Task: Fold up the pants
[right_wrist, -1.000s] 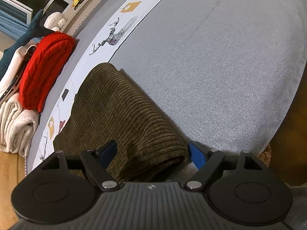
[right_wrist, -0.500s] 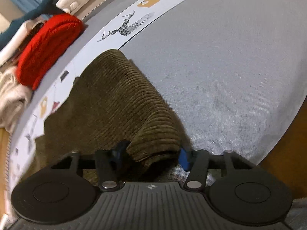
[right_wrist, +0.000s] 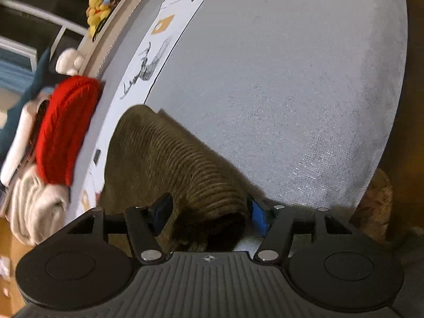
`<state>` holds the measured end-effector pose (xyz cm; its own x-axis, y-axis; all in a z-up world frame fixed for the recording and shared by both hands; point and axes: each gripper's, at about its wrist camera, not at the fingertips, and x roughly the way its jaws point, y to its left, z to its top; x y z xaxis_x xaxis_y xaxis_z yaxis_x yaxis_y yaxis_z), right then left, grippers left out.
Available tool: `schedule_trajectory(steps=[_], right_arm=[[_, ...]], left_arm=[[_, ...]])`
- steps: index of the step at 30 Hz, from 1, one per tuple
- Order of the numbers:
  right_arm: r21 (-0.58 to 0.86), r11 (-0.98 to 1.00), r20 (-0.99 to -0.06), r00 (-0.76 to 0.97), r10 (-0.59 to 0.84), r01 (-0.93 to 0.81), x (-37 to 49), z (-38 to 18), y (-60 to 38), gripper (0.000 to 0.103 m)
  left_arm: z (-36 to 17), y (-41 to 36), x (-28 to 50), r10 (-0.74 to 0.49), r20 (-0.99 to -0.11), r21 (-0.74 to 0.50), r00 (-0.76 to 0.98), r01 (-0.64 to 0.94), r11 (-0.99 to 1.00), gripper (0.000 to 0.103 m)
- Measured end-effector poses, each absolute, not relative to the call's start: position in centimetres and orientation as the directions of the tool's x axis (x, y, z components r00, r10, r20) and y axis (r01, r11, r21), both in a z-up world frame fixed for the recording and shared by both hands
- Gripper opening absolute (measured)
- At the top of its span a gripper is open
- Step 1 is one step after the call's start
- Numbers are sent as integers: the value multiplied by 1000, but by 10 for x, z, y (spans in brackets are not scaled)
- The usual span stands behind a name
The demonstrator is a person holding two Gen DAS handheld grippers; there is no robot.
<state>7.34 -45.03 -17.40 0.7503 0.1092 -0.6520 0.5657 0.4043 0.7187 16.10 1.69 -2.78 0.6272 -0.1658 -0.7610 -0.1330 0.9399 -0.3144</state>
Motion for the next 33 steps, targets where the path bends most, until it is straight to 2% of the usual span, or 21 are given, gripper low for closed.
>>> schedule_trajectory(steps=[1, 2, 5, 10, 15, 17, 21, 25, 29, 31, 33], right_arm=[[707, 432, -656, 747, 106, 559, 77, -172, -448, 70], [673, 478, -675, 733, 85, 564, 80, -169, -445, 47], [628, 540, -686, 726, 45, 560, 80, -163, -436, 40], [569, 580, -712, 702, -8, 583, 86, -149, -428, 37], [440, 673, -712, 688, -141, 594, 103, -115, -396, 33], [355, 756, -667, 716, -207, 549, 112, -89, -365, 32], [172, 907, -529, 813, -243, 384, 135, -38, -279, 30], [-10, 991, -399, 909, -124, 131, 155, -11, -155, 30], [-112, 965, -336, 923, 188, -237, 147, -23, -24, 28], [-151, 888, -355, 863, 361, -434, 133, -45, 33, 28], [-155, 794, -441, 761, 476, -587, 124, -81, 79, 28]], left_arm=[[-22, 27, 163, -137, -747, -298, 651, -143, 944, 103], [-16, 37, 166, -109, -741, -277, 663, -153, 949, 103], [-6, 67, 178, -65, -733, -226, 677, -152, 962, 103], [-22, 120, 199, 71, -734, -80, 675, -191, 978, 103], [-56, 170, 208, 6, -770, -178, 637, -224, 958, 103], [-60, 181, 207, -3, -781, -187, 625, -228, 956, 103], [-46, 202, 206, -4, -733, -203, 680, -213, 956, 103], [-47, 229, 203, -40, -744, -266, 668, -240, 934, 103], [-48, 256, 194, -52, -745, -308, 665, -273, 911, 103], [-50, 270, 190, -39, -746, -317, 664, -303, 899, 103], [-55, 285, 186, -52, -757, -340, 651, -325, 883, 103]])
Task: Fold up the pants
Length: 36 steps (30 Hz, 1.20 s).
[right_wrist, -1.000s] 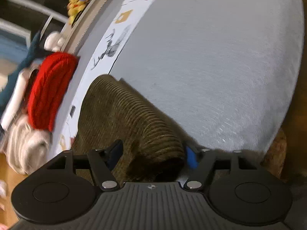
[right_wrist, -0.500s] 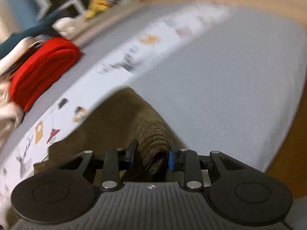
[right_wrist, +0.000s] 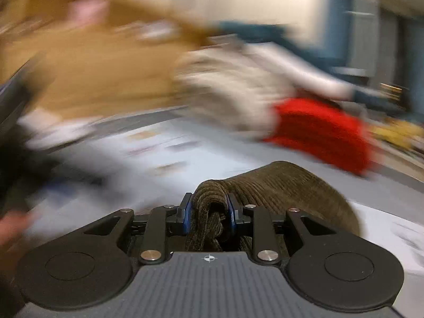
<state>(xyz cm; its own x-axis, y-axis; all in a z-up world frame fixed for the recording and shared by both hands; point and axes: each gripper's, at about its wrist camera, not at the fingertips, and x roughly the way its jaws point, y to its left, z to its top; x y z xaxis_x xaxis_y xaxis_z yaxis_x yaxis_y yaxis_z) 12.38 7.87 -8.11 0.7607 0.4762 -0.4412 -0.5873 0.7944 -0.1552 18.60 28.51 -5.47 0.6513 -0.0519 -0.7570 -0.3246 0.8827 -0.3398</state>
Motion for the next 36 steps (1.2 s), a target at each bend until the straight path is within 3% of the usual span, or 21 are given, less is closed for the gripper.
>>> schedule_trajectory(steps=[2, 6, 10, 14, 15, 16, 18, 21, 23, 25, 27, 30, 33, 36], right_arm=[[-100, 741, -552, 657, 514, -664, 125, -117, 102, 33], [109, 725, -514, 586, 626, -680, 133, -111, 78, 54], [307, 764, -518, 573, 635, -568, 155, -84, 19, 58], [278, 869, -535, 685, 495, -410, 151, -79, -45, 58], [271, 886, -543, 700, 464, -377, 150, -82, -57, 58], [270, 896, -551, 706, 444, -353, 149, -83, -65, 58], [273, 915, -568, 718, 403, -298, 142, -89, -81, 58], [267, 934, -567, 744, 352, -238, 127, -102, -92, 58], [284, 936, -566, 751, 340, -210, 116, -108, -105, 58], [297, 933, -576, 742, 343, -201, 114, -113, -106, 58], [286, 937, -583, 740, 335, -199, 116, -114, -102, 58], [309, 929, -576, 738, 352, -202, 117, -107, -103, 58], [319, 920, -561, 737, 378, -229, 115, -102, -99, 58], [336, 909, -548, 733, 403, -249, 115, -99, -94, 58]], left_arm=[[-62, 294, 184, -73, -774, -356, 629, -337, 872, 103], [-65, 291, 181, -138, -769, -381, 624, -274, 883, 103], [-60, 269, 184, -239, -752, -413, 614, -156, 897, 103], [-64, 235, 187, -222, -803, -310, 552, -71, 948, 101], [-67, 228, 187, -212, -816, -286, 538, -57, 957, 87], [-69, 220, 186, -196, -828, -253, 525, -39, 967, 65], [-72, 211, 183, -206, -836, -250, 509, -18, 968, 47], [-63, 212, 170, -222, -798, -274, 560, -9, 962, 30], [-49, 216, 163, -274, -728, -343, 628, 12, 939, 21], [-33, 220, 158, -324, -645, -399, 692, 57, 915, 21], [-31, 221, 157, -318, -626, -397, 712, 60, 916, 21], [-52, 233, 157, -270, -695, -379, 667, -20, 925, 20], [-84, 240, 157, -183, -785, -280, 592, -74, 957, 19], [-86, 239, 145, -160, -779, -228, 606, -37, 973, 19]])
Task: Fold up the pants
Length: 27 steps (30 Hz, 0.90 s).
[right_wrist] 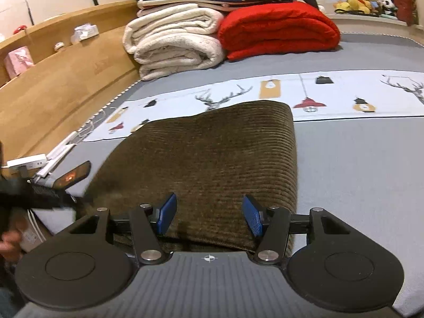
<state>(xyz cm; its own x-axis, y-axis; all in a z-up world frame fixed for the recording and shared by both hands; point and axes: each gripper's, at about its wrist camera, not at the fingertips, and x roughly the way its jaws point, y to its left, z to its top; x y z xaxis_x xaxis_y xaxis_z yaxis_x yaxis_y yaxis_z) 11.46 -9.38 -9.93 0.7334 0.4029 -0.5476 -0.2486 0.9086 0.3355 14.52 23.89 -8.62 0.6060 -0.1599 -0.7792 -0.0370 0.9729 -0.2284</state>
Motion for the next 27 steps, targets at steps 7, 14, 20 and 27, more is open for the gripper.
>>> schedule_trajectory(steps=[7, 14, 20, 27], right_arm=[[279, 913, -622, 668, 409, -298, 121, -120, -70, 54], [158, 919, -585, 715, 382, -362, 98, -112, -57, 53], [-21, 919, -648, 705, 288, -395, 96, -122, -43, 57], [-87, 899, -596, 745, 299, -430, 77, -122, -31, 62]], left_arm=[[-80, 229, 149, -108, -778, -186, 619, -63, 980, 38], [-59, 217, 136, 105, -712, 5, 694, -144, 990, 93], [-52, 195, 140, 54, -690, -12, 722, -85, 996, 103], [-65, 180, 156, 64, -737, 17, 673, -75, 997, 103]])
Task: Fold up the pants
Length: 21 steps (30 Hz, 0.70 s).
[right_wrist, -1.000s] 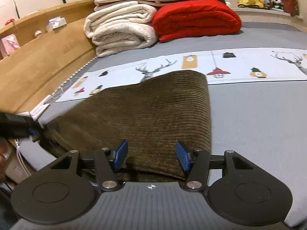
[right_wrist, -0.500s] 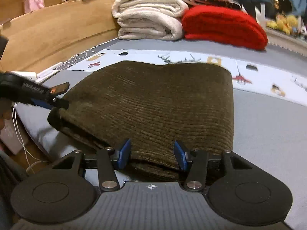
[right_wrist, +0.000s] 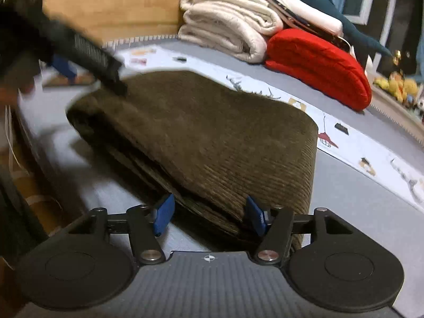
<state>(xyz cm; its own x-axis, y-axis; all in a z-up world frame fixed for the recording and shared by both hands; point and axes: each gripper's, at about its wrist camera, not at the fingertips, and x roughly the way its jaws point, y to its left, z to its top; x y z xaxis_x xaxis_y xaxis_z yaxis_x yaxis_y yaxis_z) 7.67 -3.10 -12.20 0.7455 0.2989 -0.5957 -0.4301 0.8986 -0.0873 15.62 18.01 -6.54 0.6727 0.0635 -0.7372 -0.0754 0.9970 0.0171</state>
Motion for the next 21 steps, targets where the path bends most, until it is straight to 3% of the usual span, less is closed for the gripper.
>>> schedule_trajectory(steps=[13, 21], right_arm=[[99, 930, -608, 718, 338, -354, 89, -103, -62, 68], [149, 943, -613, 721, 324, -297, 110, -103, -86, 80]], left_arm=[[-65, 182, 161, 84, -740, 24, 668, -99, 995, 103], [-62, 185, 172, 106, -736, 25, 669, -129, 991, 103]])
